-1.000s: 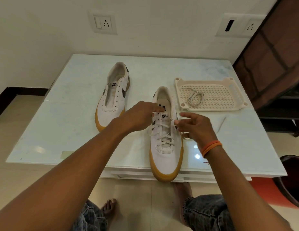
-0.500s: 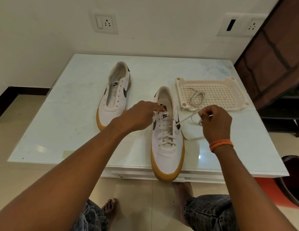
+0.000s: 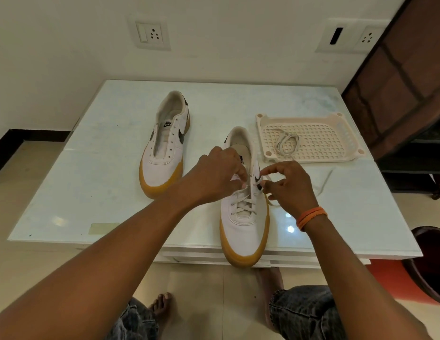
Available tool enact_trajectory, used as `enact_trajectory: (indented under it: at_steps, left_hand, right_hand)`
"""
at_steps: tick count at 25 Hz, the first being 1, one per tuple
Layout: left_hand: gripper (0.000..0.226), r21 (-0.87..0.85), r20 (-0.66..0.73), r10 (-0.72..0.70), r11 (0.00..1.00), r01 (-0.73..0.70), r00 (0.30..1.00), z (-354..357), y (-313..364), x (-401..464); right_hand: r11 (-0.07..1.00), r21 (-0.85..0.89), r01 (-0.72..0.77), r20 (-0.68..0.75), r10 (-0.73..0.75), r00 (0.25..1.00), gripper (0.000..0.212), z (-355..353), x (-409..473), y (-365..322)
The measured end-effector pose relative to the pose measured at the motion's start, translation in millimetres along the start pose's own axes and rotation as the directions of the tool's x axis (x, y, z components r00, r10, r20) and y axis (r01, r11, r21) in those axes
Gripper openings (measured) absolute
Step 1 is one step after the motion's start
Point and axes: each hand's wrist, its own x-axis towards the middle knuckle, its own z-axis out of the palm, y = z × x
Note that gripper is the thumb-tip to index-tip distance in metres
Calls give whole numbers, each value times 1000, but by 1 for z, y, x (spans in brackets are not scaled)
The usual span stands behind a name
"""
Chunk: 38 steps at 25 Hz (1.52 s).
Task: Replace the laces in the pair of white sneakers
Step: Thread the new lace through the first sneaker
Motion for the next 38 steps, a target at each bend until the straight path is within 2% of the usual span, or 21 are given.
enact_trajectory:
  at_steps: [2, 5, 9, 13, 17, 21, 23, 25, 27, 29, 31, 33, 35, 36, 38]
  left_hand:
    - [23, 73, -29, -12, 997, 14, 1000, 6, 5, 1]
    - [22, 86, -91, -62, 994, 70, 994, 16, 9, 4]
    - [21, 35, -165, -158, 986, 166, 974, 33, 10, 9]
    - [19, -15, -183, -240, 970, 241, 954, 47, 13, 11]
    - [21, -22, -162, -302, 953, 302, 940, 50, 17, 11]
    - [29, 37, -168, -283, 955, 293, 944, 47, 17, 11]
    - [28, 71, -189, -274, 954, 291, 943, 47, 14, 10]
    - [25, 82, -217, -279, 950, 302, 935, 49, 13, 9]
    - [23, 83, -235, -278, 949, 304, 931, 51, 13, 9]
    - [19, 36, -232, -285, 953, 301, 930, 51, 15, 11]
    - [22, -47, -248, -308, 951, 306, 919, 50, 18, 12]
    - [26, -98, -300, -336, 942, 321, 893, 50, 21, 11]
    - [28, -90, -371, -315, 948, 304, 874, 49, 24, 9]
    - [28, -69, -407, -277, 960, 273, 871, 48, 26, 7]
    - [25, -6, -440, -149, 987, 163, 886, 49, 33, 2]
  right_hand:
    - [989, -116, 88, 31, -85, 996, 18, 6, -3, 1]
    - [954, -244, 174, 29, -173, 985, 17, 12, -5, 1]
    - [956, -227, 186, 36, -183, 983, 13, 11, -5, -1]
    - [897, -379, 228, 100, -205, 974, 8, 13, -8, -3]
    - [857, -437, 271, 192, -206, 960, 11, 13, -8, -1]
    - [857, -479, 190, 161, -127, 979, 27, 17, -6, -3]
    - [858, -509, 62, 7, -68, 998, 27, 10, -2, -4]
    - [873, -475, -106, -200, 10, 980, 25, -8, 3, 0]
    - [846, -475, -242, -272, 121, 955, 26, -32, 8, 12]
    - [769, -529, -359, -202, 297, 933, 33, -48, 10, 26]
    - [681, -606, -410, -93, 451, 888, 41, -52, 6, 39]
    - [638, -673, -374, 3, 508, 861, 45, -49, -1, 46]
    - [644, -701, -306, 93, 508, 856, 44, -49, -5, 45]
    - [652, -707, -273, 151, 516, 843, 40, -49, -7, 42]
    - [683, -698, -216, 306, 557, 772, 23, -51, -13, 33]
